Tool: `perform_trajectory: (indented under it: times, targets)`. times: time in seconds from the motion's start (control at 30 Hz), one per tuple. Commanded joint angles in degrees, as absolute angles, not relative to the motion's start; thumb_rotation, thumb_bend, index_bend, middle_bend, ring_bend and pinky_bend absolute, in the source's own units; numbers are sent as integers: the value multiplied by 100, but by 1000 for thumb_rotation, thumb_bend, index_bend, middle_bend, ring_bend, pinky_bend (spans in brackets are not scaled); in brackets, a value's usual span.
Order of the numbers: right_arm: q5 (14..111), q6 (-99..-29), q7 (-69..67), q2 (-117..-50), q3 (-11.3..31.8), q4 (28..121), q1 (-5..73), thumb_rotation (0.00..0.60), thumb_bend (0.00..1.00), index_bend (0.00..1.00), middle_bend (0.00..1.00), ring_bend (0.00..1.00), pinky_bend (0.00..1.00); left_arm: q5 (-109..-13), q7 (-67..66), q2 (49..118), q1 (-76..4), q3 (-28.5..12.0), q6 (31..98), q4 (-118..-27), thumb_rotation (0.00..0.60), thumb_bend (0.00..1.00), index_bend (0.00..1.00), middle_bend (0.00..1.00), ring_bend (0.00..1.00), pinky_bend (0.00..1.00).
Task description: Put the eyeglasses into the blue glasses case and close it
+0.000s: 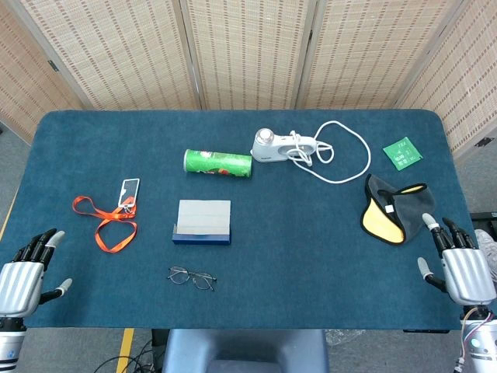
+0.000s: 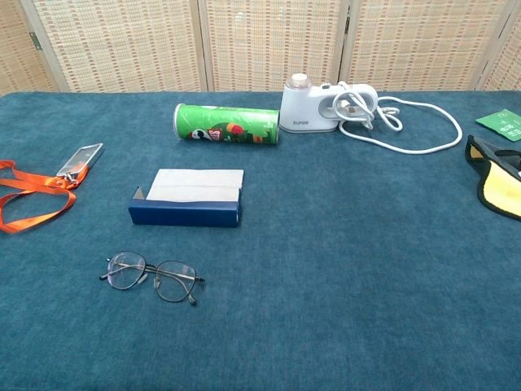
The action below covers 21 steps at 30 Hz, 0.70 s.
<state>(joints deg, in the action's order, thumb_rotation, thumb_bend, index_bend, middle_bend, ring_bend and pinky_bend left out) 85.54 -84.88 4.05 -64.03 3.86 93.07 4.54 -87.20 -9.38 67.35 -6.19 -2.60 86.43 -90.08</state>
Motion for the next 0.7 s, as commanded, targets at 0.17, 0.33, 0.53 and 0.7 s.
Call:
perform_trajectory:
  times: [0.17,0.33,0.53,0.7]
  targets:
    - [8546,-8480,358,-6351,362,9361,424,600,403,55,221,128,163,-8730,-959,6733,-629,-250,8621,-9015,600,216,141,128,153,312]
    - [8578,-8587,298,-6355,376,9310,382,600,403,71,262,128,163,-8799,-965,6691,-653,-237,8618,-9061,600,216,141,128,153,312]
    - [8570,-8703,262,-6337,422,9273,338,600,403,82,302,137,163,-8785,-773,6747,-766,-326,8536,-9028,600,215,158,140,155,312]
    - [8534,-8743,403,-6229,521,9318,370,600,402,85,312,143,163,-8896,-650,6761,-1050,-423,8287,-8896,600,215,195,228,239,317]
